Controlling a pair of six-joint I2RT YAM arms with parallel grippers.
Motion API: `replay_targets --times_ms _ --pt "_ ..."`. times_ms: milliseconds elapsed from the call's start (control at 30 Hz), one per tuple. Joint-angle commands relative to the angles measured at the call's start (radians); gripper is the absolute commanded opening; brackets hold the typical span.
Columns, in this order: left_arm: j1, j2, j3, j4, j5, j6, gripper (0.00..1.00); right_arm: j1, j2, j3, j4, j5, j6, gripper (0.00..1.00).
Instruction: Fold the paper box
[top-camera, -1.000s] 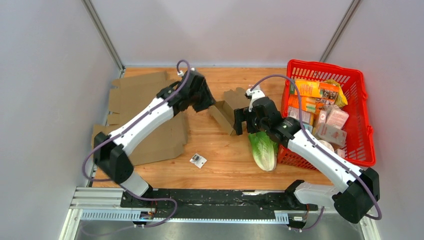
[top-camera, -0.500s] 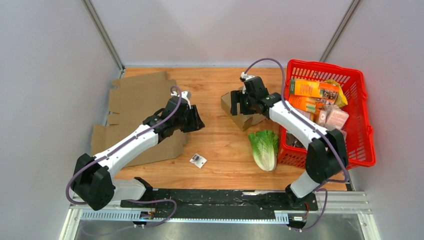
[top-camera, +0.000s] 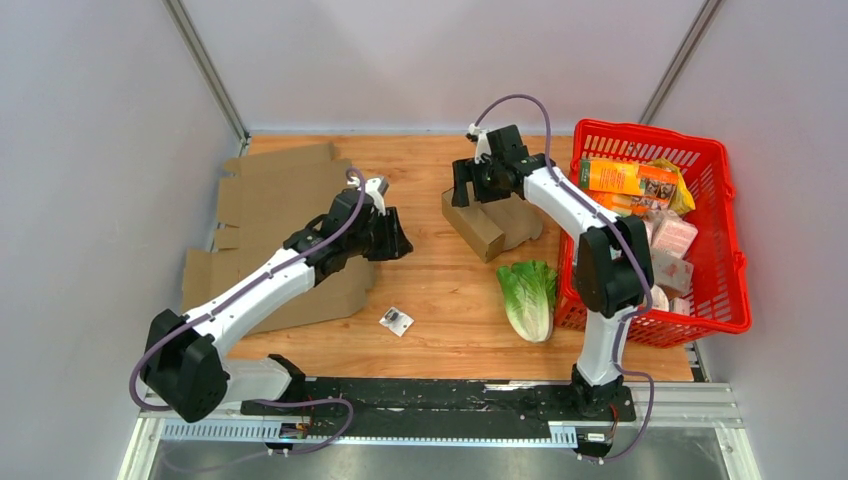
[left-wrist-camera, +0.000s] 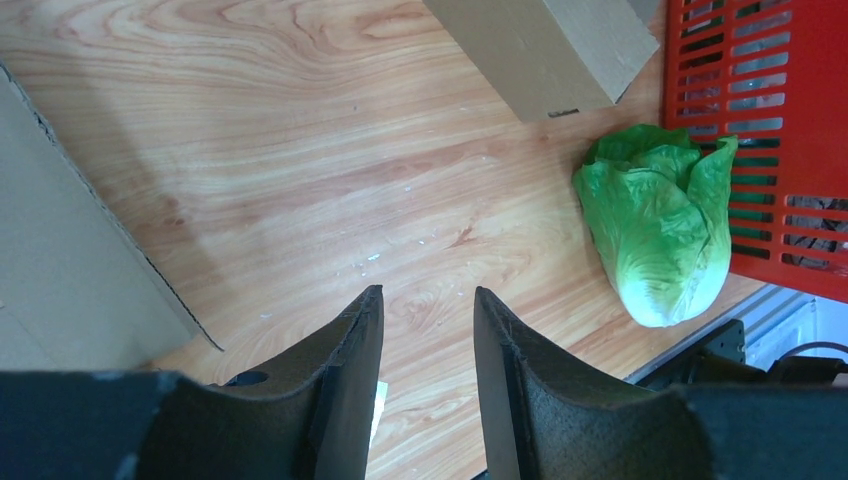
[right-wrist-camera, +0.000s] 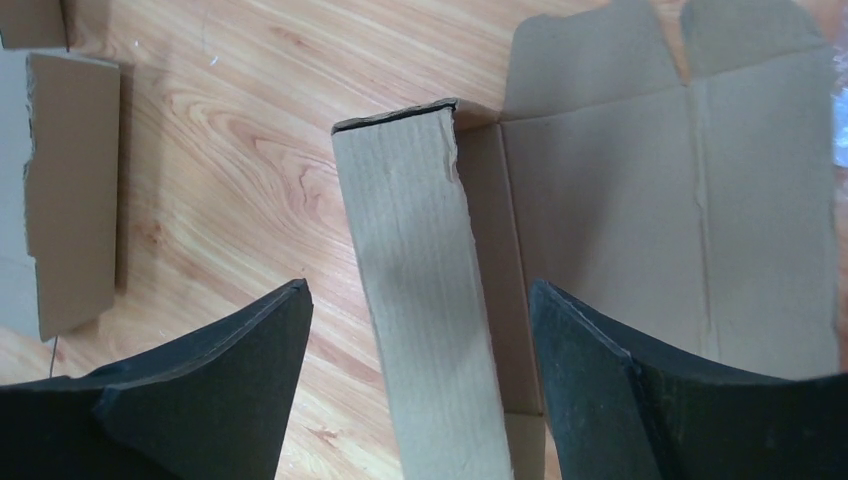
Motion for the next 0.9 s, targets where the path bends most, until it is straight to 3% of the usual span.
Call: replay_targets --times_ms 0,167,267,400,600,700,833,867 --pt "0.004 -0.053 -0.019 0.013 0.01 0.04 0.46 -0.014 0.068 0.065 0.011 -0.182 -0.08 0.81" --pt "0.004 -0.088 -0.046 -0.001 0.007 0.047 0.46 -0.005 0.062 0.018 0.043 -0.168 -0.064 0.58" --pt "0.004 -0.111 -0.073 0.001 -0.008 0.046 0.46 0.035 0.032 -0.013 0.051 -0.119 -0.068 0.49" --pt "0.004 -0.137 -0.099 -0.024 -0.062 0.055 0.46 0.129 -0.016 -0.097 0.062 0.078 -0.056 0.42" --pt "0.005 -0.192 -0.163 -0.078 -0.105 0.1 0.46 0.25 -0.027 -0.139 0.054 0.175 0.021 0.41" --pt "-0.002 -0.223 -0.211 -0.075 -0.088 0.121 0.48 0.271 -0.04 -0.15 0.078 0.13 0.077 0.43" --pt "-0.108 -0.229 -0.244 -0.131 -0.201 0.138 0.48 0.273 -0.048 -0.148 0.078 0.047 0.133 0.5" --pt "-0.164 -0.231 -0.253 -0.13 -0.248 0.13 0.49 0.272 -0.05 -0.157 0.083 0.016 0.14 0.56"
